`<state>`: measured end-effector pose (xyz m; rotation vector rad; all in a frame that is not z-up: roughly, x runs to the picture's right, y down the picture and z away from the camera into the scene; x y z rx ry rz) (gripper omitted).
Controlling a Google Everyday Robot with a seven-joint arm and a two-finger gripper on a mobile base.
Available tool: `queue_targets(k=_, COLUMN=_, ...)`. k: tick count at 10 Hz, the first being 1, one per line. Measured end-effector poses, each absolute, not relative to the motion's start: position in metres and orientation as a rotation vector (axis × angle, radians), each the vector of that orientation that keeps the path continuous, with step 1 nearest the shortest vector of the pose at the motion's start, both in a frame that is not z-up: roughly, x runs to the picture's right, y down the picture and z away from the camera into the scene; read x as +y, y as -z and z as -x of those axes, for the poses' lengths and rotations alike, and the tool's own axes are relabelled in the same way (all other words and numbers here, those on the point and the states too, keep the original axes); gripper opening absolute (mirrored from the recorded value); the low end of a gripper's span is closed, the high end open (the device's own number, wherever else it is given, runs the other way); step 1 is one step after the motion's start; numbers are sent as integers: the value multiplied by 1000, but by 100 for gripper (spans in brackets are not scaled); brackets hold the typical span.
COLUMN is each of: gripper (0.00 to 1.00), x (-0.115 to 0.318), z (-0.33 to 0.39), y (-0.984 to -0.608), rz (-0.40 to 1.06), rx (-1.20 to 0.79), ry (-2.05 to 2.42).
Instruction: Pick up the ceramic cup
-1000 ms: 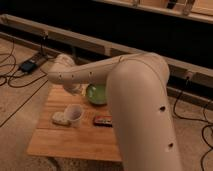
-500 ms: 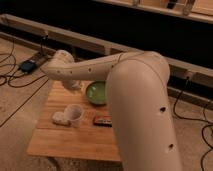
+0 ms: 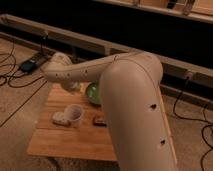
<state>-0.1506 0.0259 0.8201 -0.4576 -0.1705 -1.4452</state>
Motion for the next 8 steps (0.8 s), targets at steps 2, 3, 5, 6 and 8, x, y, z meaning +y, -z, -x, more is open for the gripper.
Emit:
queue_targets(k=2, gripper=66, x=26, z=151, y=-815, rz=483, rx=-177, ry=1439)
queue_targets(k=3, gripper=75, x=27, z=150, y=-807, rz=514, rx=-184, ry=1433)
queue_targets(k=5, gripper=80, x=38, z=157, y=-785, rz=551, rx=-215, ry=1434)
queue_targets(k=6, gripper=80, x=42, z=154, y=-776, rz=559, rx=-226, ry=1428)
queue_targets(k=8, gripper=80, x=54, z=146, y=-763, rz=568, rx=-252, ry=1423)
